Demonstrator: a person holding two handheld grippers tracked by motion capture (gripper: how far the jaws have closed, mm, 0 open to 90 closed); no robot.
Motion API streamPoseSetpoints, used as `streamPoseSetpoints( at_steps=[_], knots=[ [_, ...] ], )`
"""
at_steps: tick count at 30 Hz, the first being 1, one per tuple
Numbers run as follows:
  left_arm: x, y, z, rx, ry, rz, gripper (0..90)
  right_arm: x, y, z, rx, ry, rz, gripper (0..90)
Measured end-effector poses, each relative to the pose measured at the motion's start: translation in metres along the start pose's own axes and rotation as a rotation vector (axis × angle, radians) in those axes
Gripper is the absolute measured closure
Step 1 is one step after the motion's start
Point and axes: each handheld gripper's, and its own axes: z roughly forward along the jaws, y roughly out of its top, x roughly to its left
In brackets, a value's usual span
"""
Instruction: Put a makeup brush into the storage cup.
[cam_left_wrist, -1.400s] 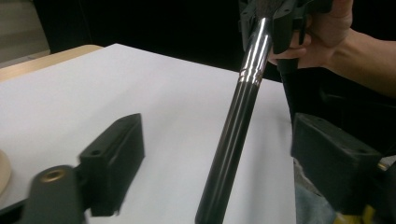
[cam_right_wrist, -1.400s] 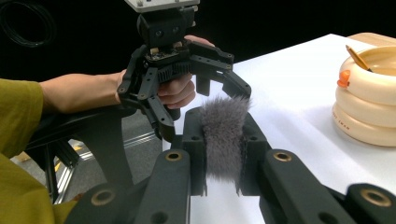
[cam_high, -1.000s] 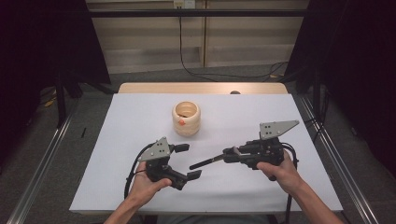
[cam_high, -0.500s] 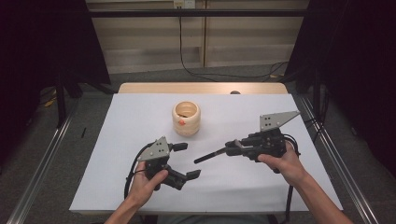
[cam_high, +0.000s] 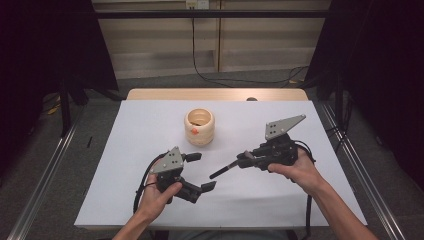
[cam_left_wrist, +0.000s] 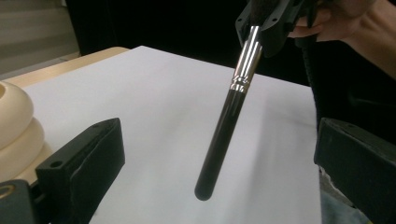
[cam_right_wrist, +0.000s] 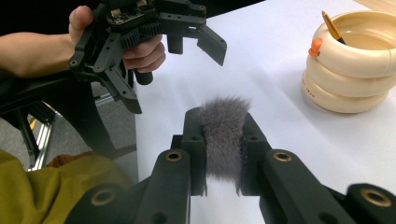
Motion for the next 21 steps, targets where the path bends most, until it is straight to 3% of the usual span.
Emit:
streamPoseSetpoints(
  at_steps=[4, 11, 21],
  knots=[
    [-0.001, 0.0, 0.002, 0.004, -0.004, 0.007, 0.9, 0.0, 0.003, 0.001, 0.011, 0.002, -0.012, 77.4],
    [-0.004, 0.0, 0.005, 0.005, 0.008, 0.019, 2.5, -0.001, 0.007, 0.007, 0.09, 0.007, 0.005, 77.4],
    [-0.008, 0.0, 0.013, 0.037, -0.019, 0.026, 3.5, -0.001, 0.014, 0.015, 0.178, 0.026, 0.001, 77.5]
  ],
)
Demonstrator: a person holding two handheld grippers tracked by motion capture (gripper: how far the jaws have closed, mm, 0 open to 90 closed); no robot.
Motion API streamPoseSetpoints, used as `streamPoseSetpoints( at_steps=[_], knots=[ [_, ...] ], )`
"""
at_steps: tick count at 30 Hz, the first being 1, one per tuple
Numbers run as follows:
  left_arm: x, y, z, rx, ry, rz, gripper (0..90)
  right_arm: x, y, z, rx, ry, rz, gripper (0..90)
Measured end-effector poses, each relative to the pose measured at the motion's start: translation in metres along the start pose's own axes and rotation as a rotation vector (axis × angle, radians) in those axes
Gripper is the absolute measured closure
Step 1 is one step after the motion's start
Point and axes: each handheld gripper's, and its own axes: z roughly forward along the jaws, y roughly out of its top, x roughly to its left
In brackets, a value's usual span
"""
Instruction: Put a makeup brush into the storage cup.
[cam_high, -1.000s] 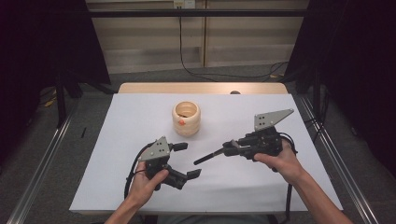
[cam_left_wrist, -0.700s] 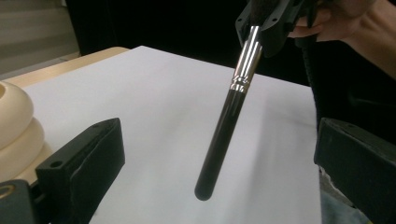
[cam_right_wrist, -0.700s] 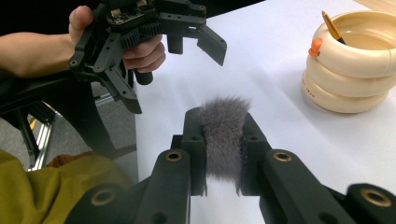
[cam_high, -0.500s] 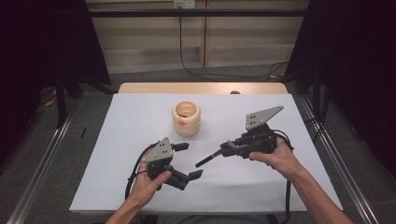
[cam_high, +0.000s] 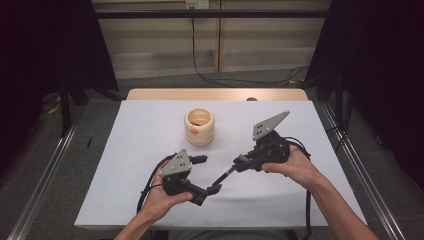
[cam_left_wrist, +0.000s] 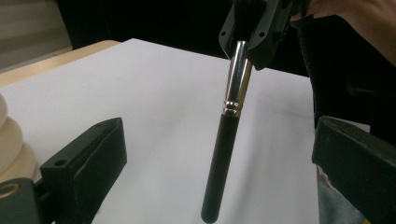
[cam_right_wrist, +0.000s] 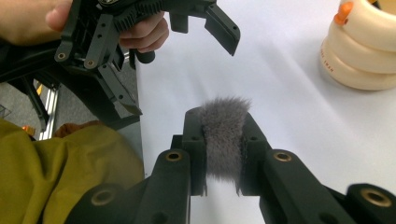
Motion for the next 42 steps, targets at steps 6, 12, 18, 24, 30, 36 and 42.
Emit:
streamPoseSetpoints(
  at_steps=[6, 12, 18, 24, 30, 36, 42],
  knots=[
    [-0.002, 0.001, 0.004, 0.012, -0.014, 0.001, 3.6, 0.005, 0.004, 0.006, 0.025, 0.006, -0.004, 77.4],
    [-0.007, 0.009, 0.014, 0.027, -0.05, 0.021, 4.7, 0.005, 0.004, 0.006, 0.033, 0.003, 0.004, 77.5],
    [-0.009, 0.014, 0.025, 0.079, -0.069, 0.05, 15.1, 0.005, 0.004, 0.007, 0.047, 0.009, -0.002, 77.4],
    [-0.008, 0.014, 0.026, 0.108, -0.048, 0.043, 37.5, 0.004, 0.003, 0.006, 0.045, 0.003, -0.004, 77.4],
    [-0.006, 0.013, 0.03, 0.121, -0.07, 0.048, 55.4, 0.004, 0.003, 0.009, 0.048, -0.001, -0.005, 77.4],
    [-0.009, 0.012, 0.035, 0.126, -0.088, 0.051, 66.4, 0.003, 0.001, 0.011, 0.059, 0.005, -0.003, 77.4],
    [-0.006, 0.012, 0.034, 0.12, -0.088, 0.027, 75.8, 0.004, -0.001, 0.013, 0.059, 0.013, -0.007, 77.4]
  ],
)
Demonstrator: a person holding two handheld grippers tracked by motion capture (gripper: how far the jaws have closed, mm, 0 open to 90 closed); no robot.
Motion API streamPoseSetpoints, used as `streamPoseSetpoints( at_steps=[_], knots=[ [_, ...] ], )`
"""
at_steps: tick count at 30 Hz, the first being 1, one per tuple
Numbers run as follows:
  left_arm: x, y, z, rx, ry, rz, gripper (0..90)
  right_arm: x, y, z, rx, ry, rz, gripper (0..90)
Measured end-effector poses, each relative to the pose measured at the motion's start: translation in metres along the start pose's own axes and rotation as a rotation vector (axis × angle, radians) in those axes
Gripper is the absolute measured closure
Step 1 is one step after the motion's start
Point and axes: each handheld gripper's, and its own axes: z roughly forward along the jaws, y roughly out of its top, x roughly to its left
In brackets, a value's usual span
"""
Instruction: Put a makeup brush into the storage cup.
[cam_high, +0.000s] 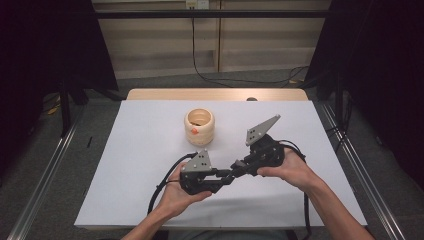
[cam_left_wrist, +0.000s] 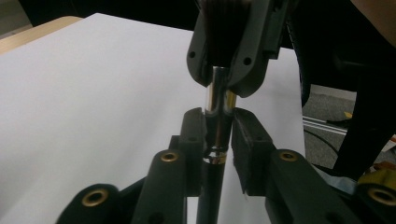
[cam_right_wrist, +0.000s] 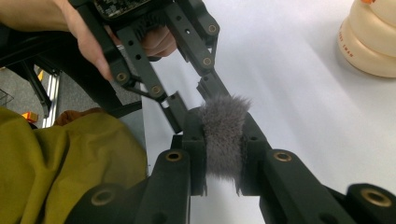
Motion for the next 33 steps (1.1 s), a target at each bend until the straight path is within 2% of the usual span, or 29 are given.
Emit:
streamPoseSetpoints(
  at_steps=[14, 21, 23, 25, 33],
  knots=[
    [0.0007, 0.0003, -0.0003, 0.005, -0.005, 0.003, 78.2, -0.0024, -0.0032, 0.0014, -0.042, 0.009, 0.009, 76.8],
    [0.0002, 0.0004, -0.0027, -0.006, -0.008, -0.004, 78.3, -0.0011, -0.0042, -0.0004, -0.08, 0.011, -0.005, 71.2],
    [0.0006, 0.0004, -0.0036, -0.01, -0.007, -0.007, 78.2, -0.0019, -0.0047, -0.0006, -0.091, 0.025, -0.001, 68.5],
    [0.0007, 0.0004, -0.0046, -0.01, -0.004, -0.004, 78.2, -0.0021, -0.0049, -0.0003, -0.094, 0.016, 0.01, 66.3],
    [0.0008, 0.0009, -0.0067, -0.027, -0.001, -0.022, 78.2, -0.002, -0.0049, 0.0006, -0.125, 0.022, 0.019, 52.6]
  ],
)
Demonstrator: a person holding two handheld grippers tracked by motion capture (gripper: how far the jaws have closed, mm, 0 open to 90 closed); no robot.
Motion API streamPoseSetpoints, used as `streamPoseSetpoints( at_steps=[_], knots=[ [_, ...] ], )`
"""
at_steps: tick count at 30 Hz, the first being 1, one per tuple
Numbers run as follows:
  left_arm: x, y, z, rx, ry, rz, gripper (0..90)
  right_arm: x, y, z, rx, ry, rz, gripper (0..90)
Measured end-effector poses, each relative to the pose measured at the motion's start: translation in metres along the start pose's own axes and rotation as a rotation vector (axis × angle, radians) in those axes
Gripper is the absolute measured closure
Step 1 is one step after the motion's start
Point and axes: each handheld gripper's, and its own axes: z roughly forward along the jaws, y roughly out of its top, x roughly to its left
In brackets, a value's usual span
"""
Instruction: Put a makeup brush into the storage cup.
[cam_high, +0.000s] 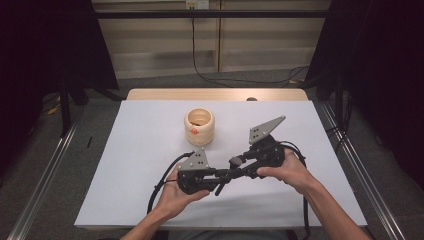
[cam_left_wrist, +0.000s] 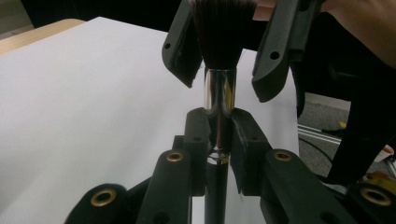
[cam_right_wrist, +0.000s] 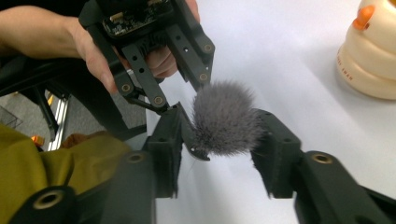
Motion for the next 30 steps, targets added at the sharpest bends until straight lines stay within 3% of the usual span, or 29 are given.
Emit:
streamPoseSetpoints(
  at_steps=[13, 22, 30],
  knots=[
    [0.003, 0.0, -0.007, -0.017, 0.02, -0.012, 78.2, 0.0, -0.002, 0.0, -0.105, -0.06, -0.002, 17.6],
    [0.004, -0.001, -0.009, -0.025, 0.03, -0.019, 78.2, -0.001, -0.003, -0.004, -0.163, -0.1, 0.007, 0.9],
    [0.005, -0.001, -0.016, -0.03, 0.052, -0.022, 78.1, -0.004, -0.009, -0.006, -0.205, -0.114, 0.012, 1.5]
  ],
)
